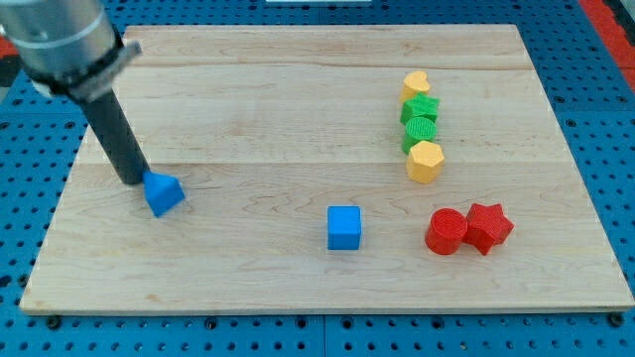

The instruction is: Move the blue triangle to the left side

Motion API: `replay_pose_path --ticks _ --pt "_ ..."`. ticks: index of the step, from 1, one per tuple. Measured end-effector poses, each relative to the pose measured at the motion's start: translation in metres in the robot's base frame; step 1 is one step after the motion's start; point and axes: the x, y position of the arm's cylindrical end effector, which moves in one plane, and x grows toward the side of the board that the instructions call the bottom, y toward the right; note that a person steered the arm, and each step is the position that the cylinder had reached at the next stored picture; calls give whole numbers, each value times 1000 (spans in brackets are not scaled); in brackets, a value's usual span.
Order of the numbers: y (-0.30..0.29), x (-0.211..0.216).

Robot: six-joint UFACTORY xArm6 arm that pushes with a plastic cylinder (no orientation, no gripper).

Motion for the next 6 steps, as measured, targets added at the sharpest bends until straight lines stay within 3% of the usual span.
replay_pose_path --ticks 1,2,3,4,5,6 --pt "15 36" --pt "-6 22" --pt "3 56" --pt "5 54" --pt "-45 31" --pt "1 16"
